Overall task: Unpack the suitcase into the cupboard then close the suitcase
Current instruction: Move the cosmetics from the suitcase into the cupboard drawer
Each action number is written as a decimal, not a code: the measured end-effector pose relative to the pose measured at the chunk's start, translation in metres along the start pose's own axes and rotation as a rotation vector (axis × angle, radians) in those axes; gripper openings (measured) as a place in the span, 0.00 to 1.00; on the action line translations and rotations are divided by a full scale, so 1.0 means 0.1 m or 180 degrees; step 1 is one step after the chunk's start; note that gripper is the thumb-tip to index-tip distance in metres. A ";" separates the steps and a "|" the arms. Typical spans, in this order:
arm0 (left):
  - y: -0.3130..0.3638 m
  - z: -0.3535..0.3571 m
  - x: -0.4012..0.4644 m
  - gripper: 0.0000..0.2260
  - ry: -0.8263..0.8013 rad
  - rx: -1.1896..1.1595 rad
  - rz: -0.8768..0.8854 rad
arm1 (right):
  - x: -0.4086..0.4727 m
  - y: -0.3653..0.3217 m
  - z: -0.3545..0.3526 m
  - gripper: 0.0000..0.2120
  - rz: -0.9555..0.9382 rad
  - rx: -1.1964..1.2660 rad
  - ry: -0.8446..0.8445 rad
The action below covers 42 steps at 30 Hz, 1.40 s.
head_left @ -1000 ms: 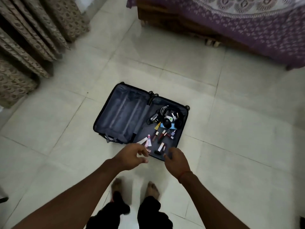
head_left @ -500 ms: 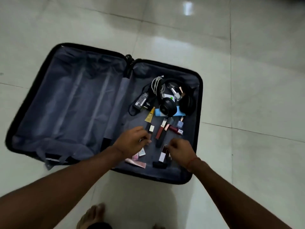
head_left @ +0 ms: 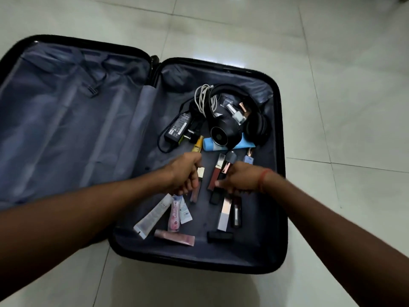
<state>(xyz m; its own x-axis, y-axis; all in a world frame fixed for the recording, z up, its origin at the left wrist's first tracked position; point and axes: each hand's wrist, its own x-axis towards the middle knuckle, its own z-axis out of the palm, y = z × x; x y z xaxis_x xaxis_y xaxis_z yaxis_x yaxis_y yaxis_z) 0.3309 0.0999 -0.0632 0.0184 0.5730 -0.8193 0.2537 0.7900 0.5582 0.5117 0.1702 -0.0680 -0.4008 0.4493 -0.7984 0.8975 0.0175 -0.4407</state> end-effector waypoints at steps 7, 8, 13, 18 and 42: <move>-0.02 -0.11 -0.01 0.14 0.0260 -0.0022 -0.0130 | 0.21 -0.01 0.31 0.15 -0.0037 -0.0492 0.1474; -0.05 -0.09 -0.03 0.11 0.0285 -0.0138 -0.0054 | 0.21 -0.02 0.31 0.14 -0.0010 -0.0235 0.1447; -0.25 -0.03 0.00 0.08 0.0423 -0.0586 0.0309 | 0.07 0.01 0.33 0.11 0.0140 0.1015 0.1139; -0.26 -0.07 -0.05 0.08 0.0020 -0.0478 0.0728 | -0.16 -0.19 0.22 0.06 -0.0359 0.2168 0.0650; -0.35 -0.18 -0.26 0.10 0.0409 -0.1183 0.0322 | -0.07 -0.29 0.58 0.13 -0.0262 0.1061 0.1624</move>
<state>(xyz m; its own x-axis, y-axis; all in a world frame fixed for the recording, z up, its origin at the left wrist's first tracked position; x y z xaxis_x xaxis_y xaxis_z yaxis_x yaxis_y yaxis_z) 0.3041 0.0619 -0.0590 -0.1016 0.6558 -0.7480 -0.1106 0.7398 0.6637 0.4779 0.1146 -0.0740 -0.2539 0.8306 -0.4957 0.7284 -0.1730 -0.6629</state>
